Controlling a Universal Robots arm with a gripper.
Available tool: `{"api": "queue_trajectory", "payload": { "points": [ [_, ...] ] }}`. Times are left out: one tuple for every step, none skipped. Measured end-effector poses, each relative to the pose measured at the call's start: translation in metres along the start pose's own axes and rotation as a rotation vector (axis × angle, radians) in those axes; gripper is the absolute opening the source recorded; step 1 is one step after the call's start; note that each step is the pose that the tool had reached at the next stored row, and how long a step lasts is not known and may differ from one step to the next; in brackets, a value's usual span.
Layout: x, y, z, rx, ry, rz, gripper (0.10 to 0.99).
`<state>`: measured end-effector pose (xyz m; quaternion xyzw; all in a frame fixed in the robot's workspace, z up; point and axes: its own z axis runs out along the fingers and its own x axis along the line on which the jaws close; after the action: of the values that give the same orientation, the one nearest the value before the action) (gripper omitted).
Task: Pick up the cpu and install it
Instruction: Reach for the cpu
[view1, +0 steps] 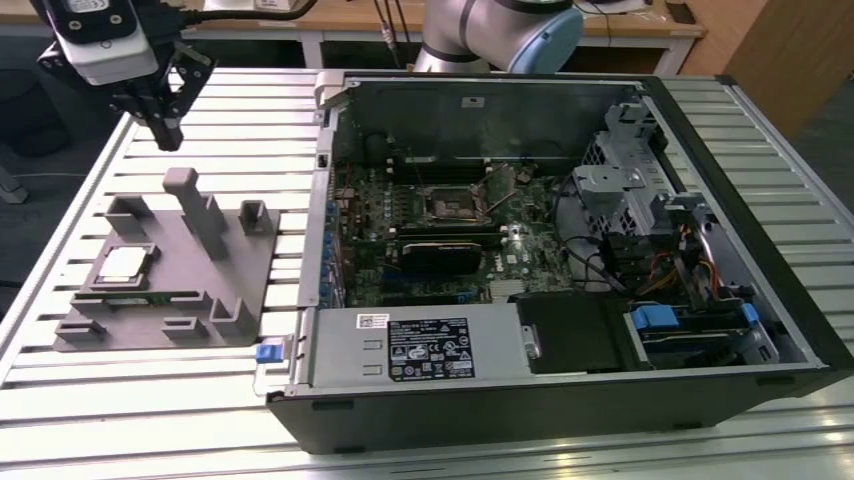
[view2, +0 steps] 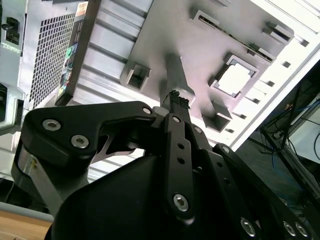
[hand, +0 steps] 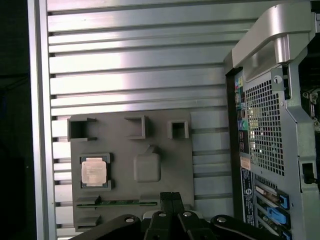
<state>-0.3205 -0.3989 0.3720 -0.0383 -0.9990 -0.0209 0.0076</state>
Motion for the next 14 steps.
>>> {"api": "queue_trajectory", "payload": {
  "points": [
    [0.0010, -0.0001, 0.0001, 0.000, 0.0001, 0.000, 0.106],
    [0.0020, -0.0002, 0.0002, 0.000, 0.0002, 0.000, 0.106],
    [0.0030, -0.0002, 0.0004, 0.000, 0.0004, 0.000, 0.106],
    [0.0038, -0.0003, 0.0005, 0.000, 0.0006, 0.000, 0.106],
    [0.0046, -0.0004, 0.0006, 0.000, 0.0008, 0.000, 0.106],
    [0.0053, -0.0004, 0.0007, 0.000, 0.0010, 0.000, 0.106],
    [0.0061, -0.0005, 0.0007, 0.000, 0.0013, 0.000, 0.106],
    [0.0069, -0.0006, 0.0009, 0.000, 0.0014, 0.000, 0.106],
    [0.0077, -0.0006, 0.0009, 0.000, 0.0016, 0.000, 0.106],
    [0.0085, -0.0007, 0.0010, 0.000, 0.0018, 0.000, 0.106],
    [0.0094, -0.0008, 0.0011, 0.000, 0.0020, 0.000, 0.106],
    [0.0102, -0.0008, 0.0012, 0.000, 0.0021, 0.000, 0.106],
    [0.0111, -0.0009, 0.0014, 0.000, 0.0021, 0.000, 0.106],
    [0.0119, -0.0010, 0.0014, 0.000, 0.0023, 0.000, 0.106]
  ]
}}
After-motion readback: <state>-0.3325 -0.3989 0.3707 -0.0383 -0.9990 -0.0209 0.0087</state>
